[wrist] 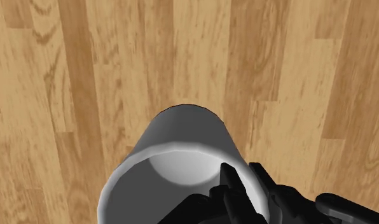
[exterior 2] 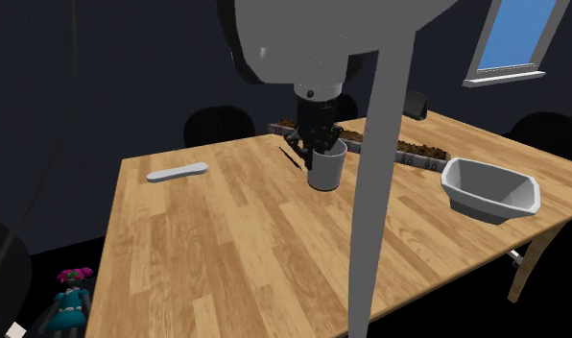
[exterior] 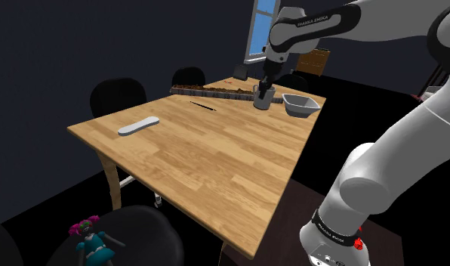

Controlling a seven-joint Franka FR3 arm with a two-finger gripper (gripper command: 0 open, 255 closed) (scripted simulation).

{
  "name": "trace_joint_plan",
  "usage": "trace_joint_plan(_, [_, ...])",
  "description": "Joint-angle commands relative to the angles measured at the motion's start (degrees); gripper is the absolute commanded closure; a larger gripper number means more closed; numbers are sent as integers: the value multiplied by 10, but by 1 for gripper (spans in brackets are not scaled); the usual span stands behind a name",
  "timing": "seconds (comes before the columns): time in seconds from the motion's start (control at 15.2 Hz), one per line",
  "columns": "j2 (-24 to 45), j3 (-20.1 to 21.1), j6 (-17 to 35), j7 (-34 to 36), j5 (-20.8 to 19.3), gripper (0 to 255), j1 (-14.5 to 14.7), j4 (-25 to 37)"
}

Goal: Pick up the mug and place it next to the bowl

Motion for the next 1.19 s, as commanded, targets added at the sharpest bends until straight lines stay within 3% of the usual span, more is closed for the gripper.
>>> trace_joint_plan(0.0, [15,-21,-1,-32,4,255,-7,18])
trace_joint_plan(0.59, [118,-120,-10,-189,61,255,-38,123])
trace_joint_plan(0.86, [185,-159,-25,-267,112,255,-60,188])
trace_joint_plan(1.12, [266,-184,-50,-345,176,255,-101,268])
